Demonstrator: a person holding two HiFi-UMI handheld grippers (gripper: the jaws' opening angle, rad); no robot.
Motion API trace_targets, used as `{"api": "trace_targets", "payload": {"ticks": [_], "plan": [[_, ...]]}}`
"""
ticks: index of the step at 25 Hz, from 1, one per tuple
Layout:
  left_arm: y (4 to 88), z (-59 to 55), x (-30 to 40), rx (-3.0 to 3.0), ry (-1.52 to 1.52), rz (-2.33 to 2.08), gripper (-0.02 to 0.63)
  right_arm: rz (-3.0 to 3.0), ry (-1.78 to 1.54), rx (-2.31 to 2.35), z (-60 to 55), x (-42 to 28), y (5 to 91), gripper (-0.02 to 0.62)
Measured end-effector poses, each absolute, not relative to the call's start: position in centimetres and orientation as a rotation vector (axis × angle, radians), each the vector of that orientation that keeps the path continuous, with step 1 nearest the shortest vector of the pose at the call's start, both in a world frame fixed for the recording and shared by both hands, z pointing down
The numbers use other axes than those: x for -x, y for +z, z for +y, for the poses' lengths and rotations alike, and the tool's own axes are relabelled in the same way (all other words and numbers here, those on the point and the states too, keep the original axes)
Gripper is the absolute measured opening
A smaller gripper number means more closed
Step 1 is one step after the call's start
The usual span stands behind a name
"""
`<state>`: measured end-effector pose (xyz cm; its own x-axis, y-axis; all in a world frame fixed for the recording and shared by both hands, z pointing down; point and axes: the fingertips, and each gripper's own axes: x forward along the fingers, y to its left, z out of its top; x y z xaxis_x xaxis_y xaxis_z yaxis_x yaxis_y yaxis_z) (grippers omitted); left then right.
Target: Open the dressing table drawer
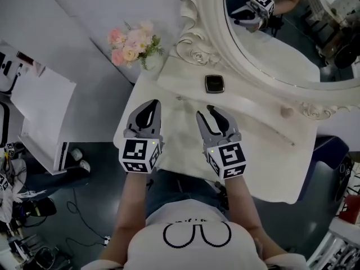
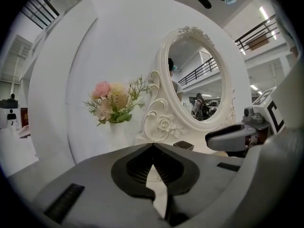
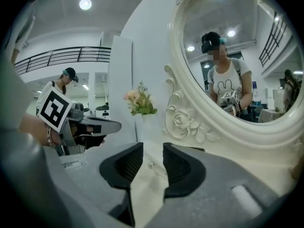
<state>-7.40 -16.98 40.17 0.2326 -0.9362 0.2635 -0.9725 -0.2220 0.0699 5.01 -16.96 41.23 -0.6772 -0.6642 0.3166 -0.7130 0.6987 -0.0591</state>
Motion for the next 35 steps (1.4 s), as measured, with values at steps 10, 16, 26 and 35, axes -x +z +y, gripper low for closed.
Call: {"api": "trace_targets", "payload": {"ticks": [10,16,26,35], "plan": [[44.8,-19.8,9.1,-2.336,0.278,-1.575,-0.002,-2.464,0.432,-1.197,-18.0,-2.0,46.8,0.132],[46.8,-20.5,10.0,-2.402,0.315,-1.422,-0.002,-2.358,0.596,-1.331,-19.2,0.6,50.9,0.126],[48.2,-20.7,12.4,-2.457,0.332,-1.264,-0.002,-2.136,0.759,-1.576,-22.5,3.6,56.3,0.126],[48.6,-20.7,13.9,-2.473,0.321,-1.211,-0.002,-2.011,0.75,-1.691,-23.9,3.6,57.7,0.089]]}}
